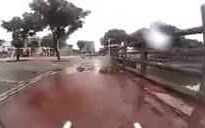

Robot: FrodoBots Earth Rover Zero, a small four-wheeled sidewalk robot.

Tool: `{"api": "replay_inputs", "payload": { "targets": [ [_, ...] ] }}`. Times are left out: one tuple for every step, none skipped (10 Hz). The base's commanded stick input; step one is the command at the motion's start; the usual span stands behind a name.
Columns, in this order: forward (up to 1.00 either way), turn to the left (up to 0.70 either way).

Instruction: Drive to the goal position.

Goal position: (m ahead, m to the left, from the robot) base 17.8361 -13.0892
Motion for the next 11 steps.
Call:
{"api": "replay_inputs", "payload": {
  "targets": [
    [0.5, 0.4],
    [0.5, 0.29],
    [0.5, 0.02],
    [0.5, 0.0],
    [0.5, 0.0],
    [0.5, 0.0],
    [0.5, 0.0],
    [0.5, 0.0],
    [0.5, 0.0],
    [0.5, 0.0],
    [0.5, 0.0]
  ]
}}
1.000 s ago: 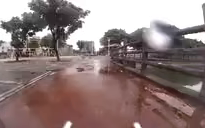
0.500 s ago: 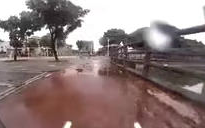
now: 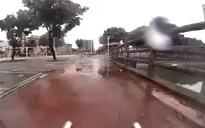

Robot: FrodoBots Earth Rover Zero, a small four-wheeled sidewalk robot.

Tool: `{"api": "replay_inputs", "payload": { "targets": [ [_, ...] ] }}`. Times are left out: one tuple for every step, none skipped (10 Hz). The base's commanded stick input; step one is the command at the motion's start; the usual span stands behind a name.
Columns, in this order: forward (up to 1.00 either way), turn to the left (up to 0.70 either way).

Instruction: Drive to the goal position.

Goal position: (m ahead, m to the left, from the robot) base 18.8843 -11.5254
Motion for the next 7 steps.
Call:
{"api": "replay_inputs", "payload": {
  "targets": [
    [0.5, 0.0],
    [0.5, 0.0],
    [0.5, 0.0],
    [0.5, 0.0],
    [0.5, 0.13],
    [0.5, 0.5],
    [0.5, 0.5]
  ]
}}
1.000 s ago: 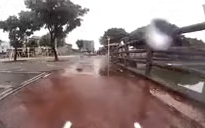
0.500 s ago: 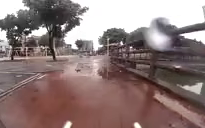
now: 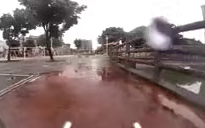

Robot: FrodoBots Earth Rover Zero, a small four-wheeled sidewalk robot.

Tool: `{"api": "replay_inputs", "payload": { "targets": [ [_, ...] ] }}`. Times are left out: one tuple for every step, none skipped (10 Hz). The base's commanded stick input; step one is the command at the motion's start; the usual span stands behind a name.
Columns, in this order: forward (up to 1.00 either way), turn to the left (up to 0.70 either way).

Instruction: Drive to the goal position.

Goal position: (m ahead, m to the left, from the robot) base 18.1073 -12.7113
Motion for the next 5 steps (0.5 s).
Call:
{"api": "replay_inputs", "payload": {
  "targets": [
    [0.5, 0.5],
    [0.5, 0.29],
    [0.5, 0.0],
    [0.5, 0.0],
    [0.5, 0.0]
  ]
}}
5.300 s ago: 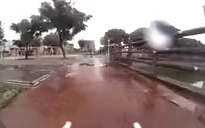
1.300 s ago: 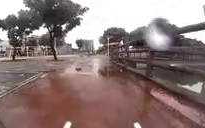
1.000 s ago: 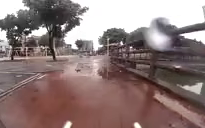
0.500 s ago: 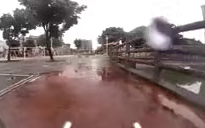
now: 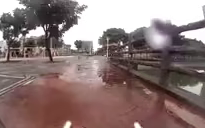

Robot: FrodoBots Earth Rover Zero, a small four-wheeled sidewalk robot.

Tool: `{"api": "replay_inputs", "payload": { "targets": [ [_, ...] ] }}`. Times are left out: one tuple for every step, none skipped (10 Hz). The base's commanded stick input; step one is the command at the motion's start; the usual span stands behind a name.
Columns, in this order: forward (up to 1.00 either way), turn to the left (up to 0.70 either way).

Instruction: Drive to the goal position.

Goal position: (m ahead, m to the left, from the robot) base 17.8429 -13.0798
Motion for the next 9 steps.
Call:
{"api": "replay_inputs", "payload": {
  "targets": [
    [0.5, 0.0],
    [0.5, 0.0],
    [0.5, 0.0],
    [0.5, 0.0],
    [0.5, 0.0],
    [0.5, 0.0],
    [0.5, 0.0],
    [0.5, 0.26],
    [0.5, 0.5]
  ]
}}
